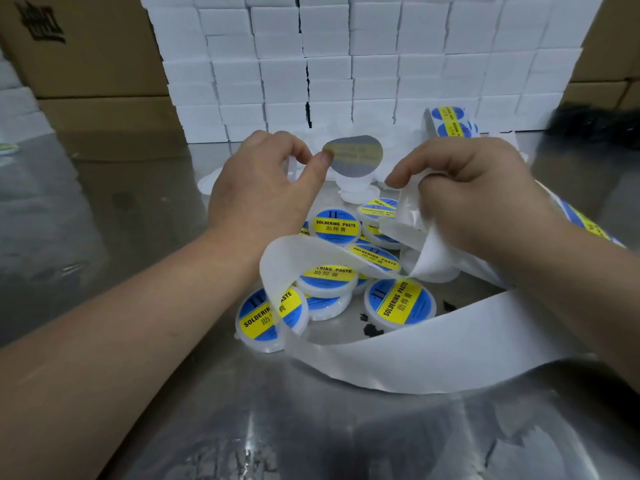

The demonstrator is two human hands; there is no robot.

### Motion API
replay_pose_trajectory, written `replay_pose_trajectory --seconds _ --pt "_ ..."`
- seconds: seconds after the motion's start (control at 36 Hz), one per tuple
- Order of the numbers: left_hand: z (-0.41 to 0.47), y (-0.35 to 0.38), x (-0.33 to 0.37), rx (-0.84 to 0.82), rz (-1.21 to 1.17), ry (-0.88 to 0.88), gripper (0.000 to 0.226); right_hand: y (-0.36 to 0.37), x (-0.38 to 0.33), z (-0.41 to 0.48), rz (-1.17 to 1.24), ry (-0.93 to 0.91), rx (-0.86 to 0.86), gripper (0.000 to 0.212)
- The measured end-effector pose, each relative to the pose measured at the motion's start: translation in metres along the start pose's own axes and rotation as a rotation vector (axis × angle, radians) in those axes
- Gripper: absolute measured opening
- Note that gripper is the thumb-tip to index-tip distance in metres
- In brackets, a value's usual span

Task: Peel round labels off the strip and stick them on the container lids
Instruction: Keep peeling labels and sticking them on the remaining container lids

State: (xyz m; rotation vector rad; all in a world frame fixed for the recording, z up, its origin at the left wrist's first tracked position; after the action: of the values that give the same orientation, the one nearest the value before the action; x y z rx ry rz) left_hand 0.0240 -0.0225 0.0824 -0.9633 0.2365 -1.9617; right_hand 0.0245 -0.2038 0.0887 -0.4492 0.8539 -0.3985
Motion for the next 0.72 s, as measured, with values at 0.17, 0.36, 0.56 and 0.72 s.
replay_pose_trajectory --seconds 0.17,0.36,0.56,0.72 --pt "-0.001 -0.001 0.004 0.008 0.009 0.046 0.017 0.003 0.001 0.0 0.018 0.032 -0.043 0.049" --pt "-0.003 -0.003 0.013 0.037 0.024 0.174 0.022 0.004 0.003 -0.001 0.164 0.117 -0.047 0.031" --pt "-0.001 -0.008 0.018 0.053 0.059 0.275 0.029 0.0 0.013 0.0 0.23 0.214 0.042 0.044" --pt "-0.002 -0.01 0.024 0.034 0.086 0.326 0.035 -0.001 0.016 0.0 0.254 0.259 0.068 0.035"
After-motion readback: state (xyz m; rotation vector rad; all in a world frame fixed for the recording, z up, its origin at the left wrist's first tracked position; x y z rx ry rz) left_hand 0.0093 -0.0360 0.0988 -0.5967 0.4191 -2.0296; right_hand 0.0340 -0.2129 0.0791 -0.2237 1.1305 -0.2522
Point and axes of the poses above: each hand's wrist, its own z-axis towards the middle knuckle, its own y-axis out of the palm, x = y × z, the point moved 7 cm from there along z, towards the middle knuckle, and after that the axes turned 1 degree about z, right-handed, at the moved point
